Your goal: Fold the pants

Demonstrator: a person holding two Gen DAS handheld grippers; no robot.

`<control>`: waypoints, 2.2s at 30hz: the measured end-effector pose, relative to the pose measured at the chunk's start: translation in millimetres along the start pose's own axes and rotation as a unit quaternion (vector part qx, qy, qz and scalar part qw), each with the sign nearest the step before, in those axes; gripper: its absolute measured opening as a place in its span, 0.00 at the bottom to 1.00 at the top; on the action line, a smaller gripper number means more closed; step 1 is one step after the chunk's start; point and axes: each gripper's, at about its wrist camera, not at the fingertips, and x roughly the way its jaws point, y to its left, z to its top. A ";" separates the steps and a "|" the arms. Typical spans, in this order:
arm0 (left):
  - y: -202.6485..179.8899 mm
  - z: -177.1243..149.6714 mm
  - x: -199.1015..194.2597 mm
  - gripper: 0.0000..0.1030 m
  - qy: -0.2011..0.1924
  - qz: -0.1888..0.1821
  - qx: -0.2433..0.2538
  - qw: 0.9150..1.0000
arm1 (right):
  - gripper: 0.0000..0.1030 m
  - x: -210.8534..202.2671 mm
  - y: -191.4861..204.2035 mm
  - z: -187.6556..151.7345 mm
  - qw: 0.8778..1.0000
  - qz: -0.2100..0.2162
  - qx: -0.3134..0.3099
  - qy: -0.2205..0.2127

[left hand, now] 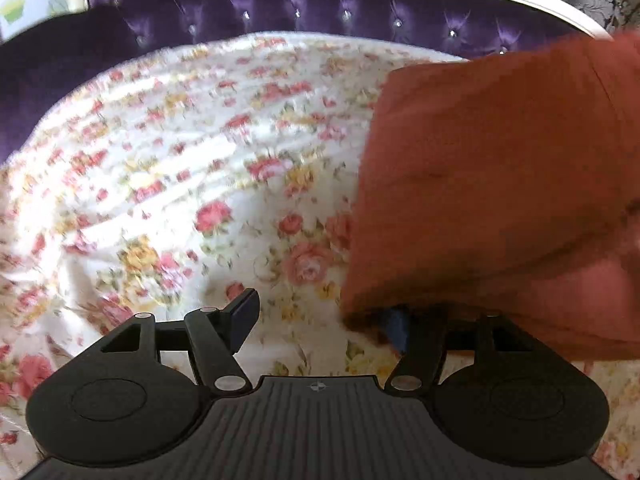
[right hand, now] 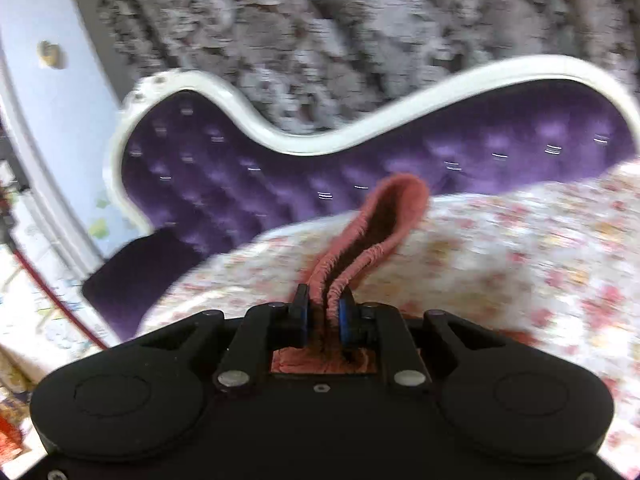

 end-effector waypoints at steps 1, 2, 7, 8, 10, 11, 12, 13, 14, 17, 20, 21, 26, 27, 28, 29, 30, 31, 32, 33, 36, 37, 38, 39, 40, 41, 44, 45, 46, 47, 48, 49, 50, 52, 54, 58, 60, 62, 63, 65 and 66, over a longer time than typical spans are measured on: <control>2.9 -0.9 -0.1 0.63 0.000 -0.005 -0.005 1.000 | 0.22 1.7 -11.6 -7.6 1.000 -0.020 0.010 0.011; 4.4 -1.2 -0.2 0.63 0.001 -0.009 -0.006 1.000 | 0.22 6.1 -22.1 -16.5 0.999 -0.039 0.015 0.029; 2.7 1.8 -4.4 0.63 0.014 -0.009 0.024 1.000 | 0.23 42.3 -56.4 -67.3 0.987 -0.104 0.020 0.118; 1.4 2.2 -9.4 0.62 0.018 -0.009 0.043 0.999 | 0.23 43.8 -58.6 -73.0 0.987 -0.107 0.019 0.115; -1.3 2.2 -19.6 0.62 0.026 -0.011 0.080 0.996 | 0.24 41.6 -57.5 -75.0 0.989 -0.105 0.013 0.108; -1.9 2.1 -27.0 0.62 0.026 -0.020 0.095 0.995 | 0.24 42.2 -56.6 -74.9 0.989 -0.105 0.012 0.108; -0.6 3.4 -36.7 0.62 0.026 -0.039 0.108 0.993 | 0.24 43.5 -55.9 -75.6 0.988 -0.107 0.008 0.109; 0.5 5.8 -45.3 0.62 0.024 -0.056 0.116 0.991 | 0.25 44.0 -56.3 -75.4 0.988 -0.108 0.005 0.109; 1.3 10.4 -52.8 0.62 0.020 -0.071 0.122 0.990 | 0.26 44.5 -57.6 -77.0 0.988 -0.109 0.002 0.108; -3.4 32.0 -67.6 0.62 -0.018 -0.062 0.132 0.989 | 0.27 45.0 -61.0 -80.3 0.989 -0.105 0.003 0.103; -22.3 55.6 -62.2 0.62 -0.057 -0.030 0.146 0.987 | 0.27 40.6 -66.7 -82.5 0.990 -0.097 0.015 0.099; -30.5 64.0 -54.9 0.62 -0.068 -0.017 0.148 0.987 | 0.27 40.4 -67.5 -83.1 0.990 -0.096 0.015 0.099; -68.4 101.7 6.2 0.62 -0.055 0.006 0.145 0.988 | 0.27 41.1 -64.5 -83.4 0.990 -0.100 0.001 0.097; -71.0 109.8 20.6 0.62 -0.048 0.011 0.140 0.989 | 0.27 41.3 -64.4 -83.4 0.990 -0.100 0.000 0.097; -72.5 114.9 31.2 0.62 -0.042 0.014 0.134 0.990 | 0.27 41.4 -64.6 -83.2 0.990 -0.099 -0.001 0.097; -73.0 119.9 41.5 0.62 -0.036 0.017 0.128 0.991 | 0.27 41.2 -64.6 -83.4 0.990 -0.098 -0.002 0.097; -73.6 123.6 54.5 0.62 -0.029 0.020 0.124 0.992 | 0.27 41.3 -65.1 -83.2 0.990 -0.097 -0.003 0.098; -74.9 126.6 65.4 0.63 -0.023 0.027 0.122 0.992 | 0.27 41.5 -65.7 -83.1 0.991 -0.095 -0.004 0.099; -75.6 130.5 73.5 0.63 -0.018 0.037 0.123 0.992 | 0.27 41.7 -66.4 -82.9 0.991 -0.094 -0.003 0.100; -75.6 134.7 82.4 0.64 -0.014 0.046 0.125 0.991 | 0.27 41.7 -67.3 -82.7 0.991 -0.092 -0.001 0.100; -76.2 144.7 98.0 0.64 -0.021 0.051 0.126 0.990 | 0.27 41.5 -69.1 -83.0 0.991 -0.088 0.004 0.100; -76.2 147.9 98.2 0.64 -0.019 0.051 0.125 0.991 | 0.27 41.5 -69.0 -83.3 0.991 -0.088 0.005 0.099; -76.8 150.9 98.7 0.64 -0.017 0.052 0.125 0.991 | 0.27 41.4 -68.9 -83.4 0.991 -0.088 0.005 0.099; -77.8 153.4 98.9 0.64 -0.015 0.054 0.129 0.990 | 0.27 41.4 -68.6 -83.5 0.991 -0.089 0.004 0.098; -79.0 154.9 98.5 0.64 -0.013 0.055 0.135 0.989 | 0.27 41.5 -68.1 -83.7 0.991 -0.090 0.004 0.098; -78.7 154.3 94.8 0.64 -0.015 0.057 0.140 0.988 | 0.26 41.3 -67.7 -83.7 0.991 -0.092 0.003 0.098; -75.1 147.7 76.9 0.64 -0.027 0.061 0.138 0.988 | 0.27 40.1 -68.3 -84.3 0.991 -0.092 0.005 0.095; -73.5 145.8 70.8 0.64 -0.029 0.055 0.136 0.989 | 0.27 39.6 -68.4 -84.6 0.991 -0.093 0.006 0.094; -71.7 141.6 62.1 0.64 -0.031 0.044 0.134 0.989 | 0.27 39.0 -67.8 -84.8 0.991 -0.094 0.006 0.093; -70.2 136.5 54.6 0.63 -0.029 0.035 0.134 0.990 | 0.29 38.6 -67.0 -85.3 0.991 -0.097 0.004 0.092; -70.3 129.2 46.0 0.64 -0.028 0.024 0.135 0.990 | 0.33 38.0 -65.6 -85.9 0.991 -0.102 0.002 0.090; -70.9 120.5 36.7 0.64 -0.029 0.012 0.139 0.990 | 0.35 37.3 -63.7 -86.6 0.990 -0.109 -0.002 0.087; -72.3 111.9 28.6 0.64 -0.028 0.000 0.146 0.989 | 0.39 36.4 -61.4 -87.7 0.990 -0.114 -0.007 0.085; -76.5 92.0 13.0 0.64 -0.028 -0.017 0.163 0.986 | 0.48 34.3 -57.5 -89.9 0.988 -0.130 -0.018 0.080; -80.6 73.1 1.9 0.64 -0.028 -0.027 0.178 0.983 | 0.61 32.5 -53.5 -92.1 0.984 -0.159 -0.029 0.080; -85.8 43.6 -3.5 0.64 -0.013 -0.036 0.199 0.979 | 0.69 23.1 -57.1 -97.1 0.983 -0.165 -0.019 0.076; -86.8 28.9 -3.5 0.66 -0.015 -0.031 0.206 0.978 | 0.69 18.9 -58.7 -99.8 0.984 -0.163 -0.010 0.078; -87.6 19.8 -3.9 0.68 -0.030 -0.022 0.208 0.977 | 0.69 16.9 -58.8 -102.6 0.984 -0.161 -0.006 0.077; -85.1 18.1 -3.9 0.69 -0.034 -0.022 0.201 0.979 | 0.69 16.3 -59.7 -104.0 0.984 -0.160 -0.002 0.076; -81.4 20.4 -0.1 0.72 -0.032 -0.025 0.185 0.982 | 0.69 15.9 -61.2 -105.8 0.984 -0.160 0.003 0.073; -79.6 21.6 1.4 0.77 -0.030 -0.025 0.177 0.983 | 0.69 16.0 -61.1 -105.9 0.984 -0.161 0.003 0.073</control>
